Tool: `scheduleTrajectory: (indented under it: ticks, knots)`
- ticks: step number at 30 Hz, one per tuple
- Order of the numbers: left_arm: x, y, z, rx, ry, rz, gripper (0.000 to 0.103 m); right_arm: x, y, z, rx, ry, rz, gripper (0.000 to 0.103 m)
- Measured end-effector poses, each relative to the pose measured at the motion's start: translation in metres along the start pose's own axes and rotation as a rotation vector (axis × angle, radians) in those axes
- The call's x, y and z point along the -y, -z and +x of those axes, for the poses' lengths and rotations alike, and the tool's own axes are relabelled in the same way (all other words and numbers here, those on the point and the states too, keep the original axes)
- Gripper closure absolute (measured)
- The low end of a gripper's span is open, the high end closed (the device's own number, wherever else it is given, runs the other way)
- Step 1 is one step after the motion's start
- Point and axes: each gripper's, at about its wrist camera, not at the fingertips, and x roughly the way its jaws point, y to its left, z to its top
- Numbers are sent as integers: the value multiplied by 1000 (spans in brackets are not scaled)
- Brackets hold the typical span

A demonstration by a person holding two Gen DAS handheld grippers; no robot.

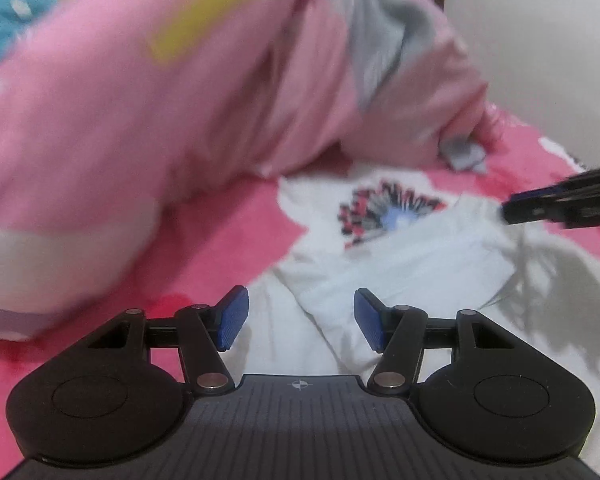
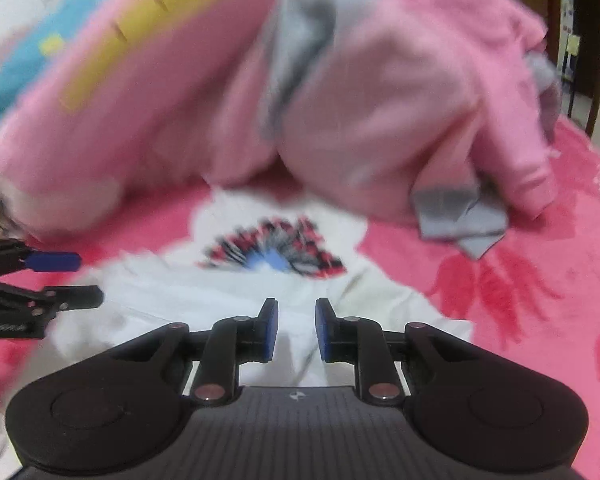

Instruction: Fold clothes

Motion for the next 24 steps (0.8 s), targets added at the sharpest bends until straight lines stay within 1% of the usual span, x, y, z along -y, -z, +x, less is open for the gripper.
scheduleTrajectory:
  ticks: [1, 2, 3, 5, 7, 8, 9, 11, 14, 16, 18, 19, 20, 22, 24]
  knots:
    - [-1, -2, -19, 14, 1, 4, 43, -1, 2, -23, 18, -6, 10, 76]
    - [-2, -3, -39, 28, 2, 7, 40, -3, 6, -48, 39, -11, 24, 69]
    - [-4, -2, -61, 42, 5, 3, 37, -4, 10, -72, 61, -18, 37, 65]
    - [-6, 5, -103, 45, 25, -13, 26, -7, 29, -121, 96, -43, 65, 52]
    - [-1, 18, -145, 38, 38, -34, 24, -10, 54, -167, 123, -68, 94, 44]
    - [3, 29, -160, 29, 43, -43, 23, -11, 67, -190, 135, -77, 110, 42]
    - [7, 42, -175, 17, 44, -53, 23, -11, 85, -207, 139, -73, 128, 41]
    - [14, 72, -199, -14, 51, -92, 22, -12, 120, -240, 145, -57, 166, 33]
    - [21, 128, -217, -87, 86, -176, 22, -13, 176, -274, 119, 76, 219, 29]
    - [25, 165, -225, -127, 95, -222, 22, -12, 211, -289, 101, 157, 265, 26]
    - [30, 198, -233, -148, 91, -258, 22, -9, 242, -302, 96, 194, 329, 20]
    - [33, 212, -238, -144, 92, -268, 22, -8, 254, -308, 99, 209, 362, 11]
    - [36, 226, -243, -140, 93, -278, 22, -7, 265, -314, 105, 227, 388, 5]
    - [42, 246, -251, -121, 92, -292, 22, -9, 282, -326, 140, 274, 408, 0]
    - [49, 265, -257, -101, 91, -305, 22, -16, 288, -328, 136, 322, 395, 0]
